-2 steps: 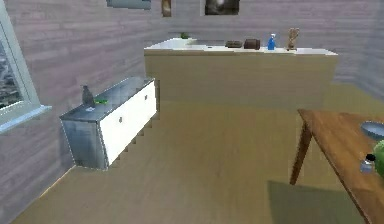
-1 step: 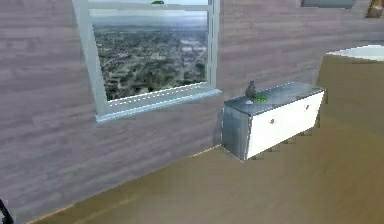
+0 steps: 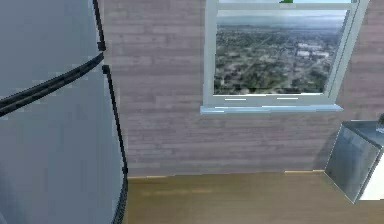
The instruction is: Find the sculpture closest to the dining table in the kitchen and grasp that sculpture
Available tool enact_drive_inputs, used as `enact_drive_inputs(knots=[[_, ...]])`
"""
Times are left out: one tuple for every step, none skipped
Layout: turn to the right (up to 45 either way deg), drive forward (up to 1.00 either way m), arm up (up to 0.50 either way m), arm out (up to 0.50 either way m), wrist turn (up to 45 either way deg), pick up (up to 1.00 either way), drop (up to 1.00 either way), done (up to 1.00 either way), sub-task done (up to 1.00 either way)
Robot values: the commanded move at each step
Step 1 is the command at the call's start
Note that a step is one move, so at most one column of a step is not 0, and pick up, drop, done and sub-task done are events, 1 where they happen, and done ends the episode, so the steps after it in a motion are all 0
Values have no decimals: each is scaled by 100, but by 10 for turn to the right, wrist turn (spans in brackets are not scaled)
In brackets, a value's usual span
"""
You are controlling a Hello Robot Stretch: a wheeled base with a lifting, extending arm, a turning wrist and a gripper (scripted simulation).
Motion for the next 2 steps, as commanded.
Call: enact_drive_inputs(knots=[[0, 15, 0, 0, 0, 0, 0, 0, 0], [450, 0, 0, 0, 0, 0, 0, 0, 0]])
